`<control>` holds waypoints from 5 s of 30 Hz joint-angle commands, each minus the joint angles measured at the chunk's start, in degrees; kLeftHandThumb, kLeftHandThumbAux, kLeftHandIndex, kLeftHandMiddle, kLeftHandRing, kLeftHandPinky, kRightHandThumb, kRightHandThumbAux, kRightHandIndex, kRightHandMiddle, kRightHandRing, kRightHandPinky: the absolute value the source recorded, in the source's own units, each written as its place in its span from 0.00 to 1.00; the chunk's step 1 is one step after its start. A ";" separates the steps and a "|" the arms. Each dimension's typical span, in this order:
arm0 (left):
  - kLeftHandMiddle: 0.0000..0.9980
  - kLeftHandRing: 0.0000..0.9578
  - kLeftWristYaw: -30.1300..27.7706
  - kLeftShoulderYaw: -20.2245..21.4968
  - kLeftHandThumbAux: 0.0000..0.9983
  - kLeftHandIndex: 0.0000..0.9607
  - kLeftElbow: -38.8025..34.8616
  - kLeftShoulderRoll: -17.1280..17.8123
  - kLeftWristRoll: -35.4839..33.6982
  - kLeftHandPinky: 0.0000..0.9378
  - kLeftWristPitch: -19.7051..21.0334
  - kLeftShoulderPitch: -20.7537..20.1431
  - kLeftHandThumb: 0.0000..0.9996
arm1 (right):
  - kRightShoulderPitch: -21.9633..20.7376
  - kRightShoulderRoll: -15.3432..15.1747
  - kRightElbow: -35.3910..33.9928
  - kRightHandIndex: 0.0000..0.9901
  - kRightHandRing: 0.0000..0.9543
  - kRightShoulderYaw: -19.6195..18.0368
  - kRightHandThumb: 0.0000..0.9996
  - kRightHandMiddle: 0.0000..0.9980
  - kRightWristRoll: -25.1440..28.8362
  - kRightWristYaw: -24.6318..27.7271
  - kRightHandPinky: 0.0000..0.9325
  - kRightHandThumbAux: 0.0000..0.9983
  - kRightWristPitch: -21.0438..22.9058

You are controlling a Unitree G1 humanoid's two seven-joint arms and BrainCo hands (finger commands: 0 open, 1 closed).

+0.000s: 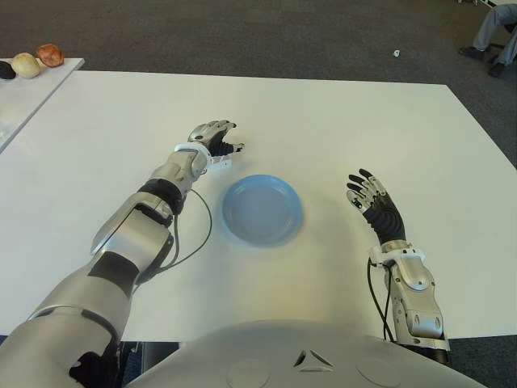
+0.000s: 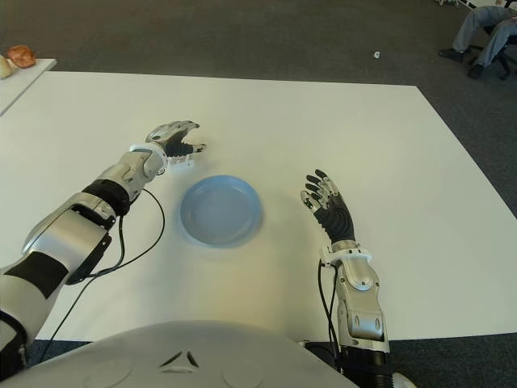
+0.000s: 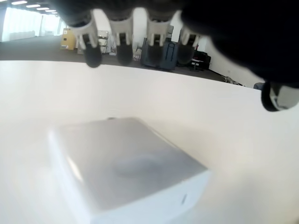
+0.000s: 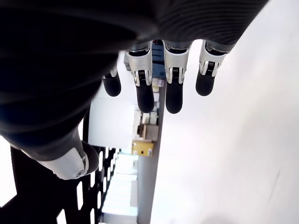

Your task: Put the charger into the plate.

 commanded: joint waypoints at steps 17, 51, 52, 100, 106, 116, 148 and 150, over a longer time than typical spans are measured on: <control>0.00 0.00 -1.36 -3.97 0.21 0.00 2.65 0.19 0.95 0.00 1.23 -0.04 0.22 | 0.03 -0.12 0.75 0.05 0.15 -0.37 0.00 0.16 0.22 0.01 0.10 0.62 0.69; 0.00 0.00 -5.43 -5.83 0.25 0.00 -6.62 9.39 2.80 0.00 -5.89 0.62 0.15 | -0.59 -0.92 1.86 0.05 0.16 -0.95 0.00 0.18 0.80 1.16 0.11 0.62 -0.02; 0.00 0.00 -5.40 -5.90 0.25 0.00 -6.83 9.67 2.97 0.00 -6.12 0.59 0.15 | -0.64 -0.96 1.94 0.05 0.16 -0.96 0.00 0.18 0.79 1.19 0.11 0.62 -0.06; 0.00 0.00 4.66 -2.66 0.33 0.00 4.31 6.74 0.93 0.00 -9.91 4.61 0.22 | -1.45 -1.78 2.42 0.04 0.18 -2.23 0.00 0.21 1.82 3.91 0.11 0.63 -2.28; 0.00 0.00 4.26 -2.46 0.34 0.00 4.98 6.02 0.53 0.00 -8.60 4.72 0.21 | -1.38 -1.66 2.31 0.04 0.17 -2.20 0.00 0.21 1.77 3.92 0.11 0.63 -2.28; 0.00 0.00 3.62 -2.42 0.34 0.00 5.14 5.06 -0.04 0.00 -6.94 5.60 0.19 | -1.29 -1.27 1.90 0.04 0.18 -1.97 0.00 0.21 1.64 3.55 0.11 0.63 -2.10; 0.00 0.00 9.81 -2.71 0.32 0.00 8.13 3.55 -1.47 0.00 -6.94 8.68 0.13 | -0.82 0.11 1.16 0.07 0.22 -2.12 0.00 0.25 2.07 3.20 0.13 0.65 -2.95; 0.00 0.00 10.68 -3.08 0.32 0.00 8.18 3.63 -1.12 0.00 -7.34 8.86 0.13 | -0.82 0.16 1.18 0.07 0.22 -2.11 0.00 0.25 2.08 3.19 0.13 0.65 -3.06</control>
